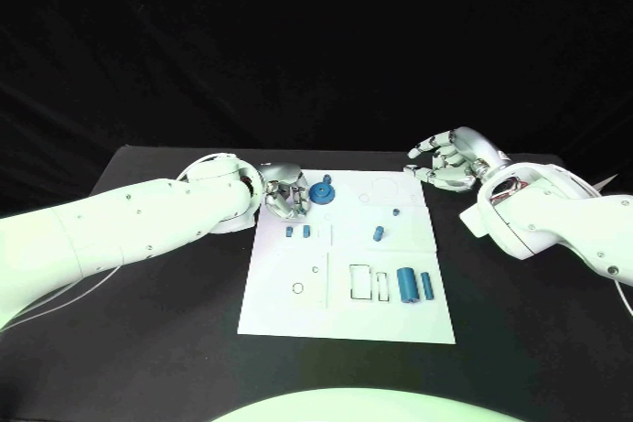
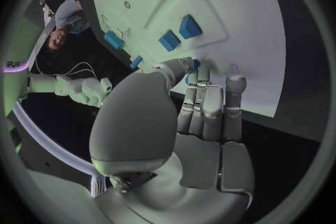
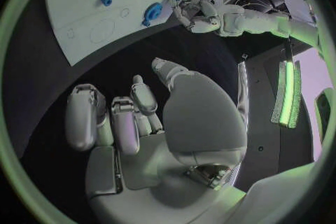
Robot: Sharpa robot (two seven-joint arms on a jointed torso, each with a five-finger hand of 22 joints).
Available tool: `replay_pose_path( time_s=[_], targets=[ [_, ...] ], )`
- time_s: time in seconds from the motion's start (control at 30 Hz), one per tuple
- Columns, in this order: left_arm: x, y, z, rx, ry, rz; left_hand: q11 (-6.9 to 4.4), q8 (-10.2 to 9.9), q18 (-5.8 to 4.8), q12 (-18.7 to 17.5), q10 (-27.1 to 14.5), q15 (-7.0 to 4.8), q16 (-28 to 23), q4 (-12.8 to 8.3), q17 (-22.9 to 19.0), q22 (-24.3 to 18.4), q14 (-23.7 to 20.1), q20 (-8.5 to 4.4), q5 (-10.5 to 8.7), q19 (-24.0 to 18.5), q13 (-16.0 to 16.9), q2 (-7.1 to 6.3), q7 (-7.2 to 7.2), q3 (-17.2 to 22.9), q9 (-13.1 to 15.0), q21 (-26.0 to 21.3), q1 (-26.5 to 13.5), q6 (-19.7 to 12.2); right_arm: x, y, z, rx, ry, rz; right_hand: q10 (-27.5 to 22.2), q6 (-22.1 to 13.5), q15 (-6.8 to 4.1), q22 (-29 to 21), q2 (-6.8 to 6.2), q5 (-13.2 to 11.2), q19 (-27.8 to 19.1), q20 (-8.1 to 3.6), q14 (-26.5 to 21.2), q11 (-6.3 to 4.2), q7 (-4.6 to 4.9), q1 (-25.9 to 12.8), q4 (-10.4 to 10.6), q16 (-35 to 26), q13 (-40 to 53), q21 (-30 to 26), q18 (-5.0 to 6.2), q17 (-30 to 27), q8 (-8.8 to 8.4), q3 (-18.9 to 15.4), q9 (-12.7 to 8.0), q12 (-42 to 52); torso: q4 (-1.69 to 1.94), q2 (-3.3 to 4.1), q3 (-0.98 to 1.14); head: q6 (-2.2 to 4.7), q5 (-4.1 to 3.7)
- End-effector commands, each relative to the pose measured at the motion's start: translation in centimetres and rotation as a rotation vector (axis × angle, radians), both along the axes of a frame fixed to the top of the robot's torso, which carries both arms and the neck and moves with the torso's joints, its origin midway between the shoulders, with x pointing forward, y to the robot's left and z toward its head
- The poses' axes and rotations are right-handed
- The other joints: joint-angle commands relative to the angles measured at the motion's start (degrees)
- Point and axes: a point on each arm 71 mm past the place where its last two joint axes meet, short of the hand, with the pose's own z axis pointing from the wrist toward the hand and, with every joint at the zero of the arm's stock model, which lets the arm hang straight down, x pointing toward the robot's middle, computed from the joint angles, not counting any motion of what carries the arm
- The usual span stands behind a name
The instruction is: Assemble the parts on the task board
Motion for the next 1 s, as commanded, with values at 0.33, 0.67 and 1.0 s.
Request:
replay_pose_path(
  time_s=[0.33, 0.67, 1.0],
  targets=[
    [-0.18, 0.21, -0.41, 0.011, 0.015, 0.001, 0.35, -2.21, -1.0, -0.57, -0.58, 0.1, -0.06, -0.34, -0.86, -0.76, -0.29, -0.01, -0.27, -0.34, 0.49, -0.49, 0.28, -0.28, -0.7, -0.61, -1.22, -1.92, -0.04, 0.06, 0.05, -0.008, -0.01, 0.011, 0.43, -0.15, -0.44, 6.17, -0.63, 0.21, -0.16, -0.22, 5.04, 0.0, -0.27, -0.02, -0.02, -0.36, -0.23, -0.23, 0.84, 10.48, 0.21, 0.34, 0.1, 0.16, 0.02, -0.01, 0.02, 0.01, 0.06],
    [-0.17, 0.27, -0.41, 0.007, 0.016, 0.004, 0.39, -3.93, -0.93, -0.91, -0.88, 0.17, -0.11, -0.12, -1.27, -1.16, -0.53, 0.12, -0.26, -0.6, 0.85, -1.16, 0.5, -0.19, -1.29, -1.14, -2.17, -3.57, -0.03, 0.04, 0.05, -0.008, -0.01, 0.01, 0.43, -0.15, -0.44, 6.17, -0.63, 0.21, -0.16, -0.22, 5.04, 0.0, -0.27, -0.02, -0.02, -0.36, -0.23, -0.23, 0.84, 10.48, 0.21, 0.34, 0.1, 0.16, 0.01, 0.01, 0.02, 0.1, 0.11],
    [-0.16, 0.5, -0.46, 0.012, 0.022, 0.011, 0.49, -6.09, -0.91, -1.2, -1.2, 0.28, -0.02, 0.08, -1.38, -1.42, -0.59, 0.25, -0.2, -0.58, 1.29, -1.77, 0.8, -0.01, -2.07, -1.56, -2.89, -6.39, -0.04, 0.02, 0.06, -0.008, -0.011, 0.008, 0.4, -0.21, -0.45, 6.09, -0.68, 0.2, -0.22, -0.23, 5.02, -0.01, -0.27, -0.04, -0.02, -0.4, -0.31, -0.39, 0.87, 10.4, 0.24, 0.36, 0.1, 0.1, -0.03, 0.0, -0.01, 0.03, 0.15]
  ],
)
